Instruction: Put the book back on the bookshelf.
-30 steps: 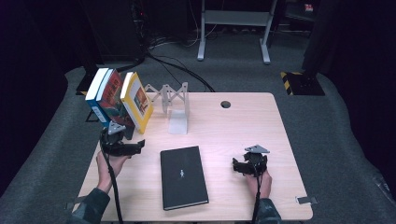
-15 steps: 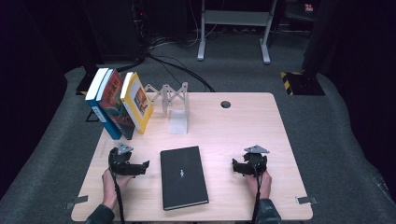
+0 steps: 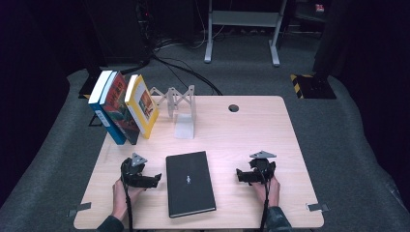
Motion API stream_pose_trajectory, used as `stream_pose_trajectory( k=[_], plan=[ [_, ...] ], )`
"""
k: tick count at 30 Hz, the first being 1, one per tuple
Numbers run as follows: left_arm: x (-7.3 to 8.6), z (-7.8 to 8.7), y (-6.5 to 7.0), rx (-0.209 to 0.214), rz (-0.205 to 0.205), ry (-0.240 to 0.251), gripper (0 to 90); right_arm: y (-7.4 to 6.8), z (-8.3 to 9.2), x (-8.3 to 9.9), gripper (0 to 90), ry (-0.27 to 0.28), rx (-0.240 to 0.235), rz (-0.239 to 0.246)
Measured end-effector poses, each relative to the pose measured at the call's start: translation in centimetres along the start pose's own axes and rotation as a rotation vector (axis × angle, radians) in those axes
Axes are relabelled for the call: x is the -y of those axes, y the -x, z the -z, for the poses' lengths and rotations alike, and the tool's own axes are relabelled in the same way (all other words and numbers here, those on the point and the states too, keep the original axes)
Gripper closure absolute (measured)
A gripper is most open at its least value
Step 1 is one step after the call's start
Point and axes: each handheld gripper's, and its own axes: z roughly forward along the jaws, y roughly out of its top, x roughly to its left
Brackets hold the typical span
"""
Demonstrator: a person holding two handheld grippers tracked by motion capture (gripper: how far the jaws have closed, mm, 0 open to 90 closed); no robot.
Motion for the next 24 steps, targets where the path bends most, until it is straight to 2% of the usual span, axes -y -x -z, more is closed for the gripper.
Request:
stream_pose_trajectory(
  k=[3, 4, 7, 12, 16, 22, 24],
  plan=[
    [0.2, -0.2, 0.2, 0.007, 0.008, 0.006, 0.0, -0.9, 0.3, -0.5, 0.0, 0.002, -0.066, 0.021],
    [0.2, -0.2, 0.2, 0.02, 0.012, -0.001, 0.0, -1.5, 0.5, -0.8, 0.0, 0.004, -0.085, 0.028],
    [0.3, -0.4, 0.6, 0.022, 0.008, 0.009, 0.0, -3.4, 0.7, -1.6, 0.0, 0.003, -0.165, 0.052],
    [0.3, -0.4, 1.1, 0.048, -0.004, 0.001, 0.0, -6.4, 0.4, -2.5, 0.0, -0.019, -0.241, 0.099],
    [0.3, -0.4, 1.4, 0.049, 0.0, 0.009, 0.0, -7.8, -0.1, -3.0, 0.0, -0.031, -0.282, 0.101],
    [0.2, -0.3, 1.4, 0.046, 0.002, 0.007, 0.0, -9.2, -0.9, -3.2, 0.0, -0.064, -0.297, 0.139],
    [0.1, -0.3, 1.5, 0.041, -0.001, 0.002, 0.0, -9.3, -1.0, -3.3, 0.0, -0.07, -0.307, 0.129]
  ],
)
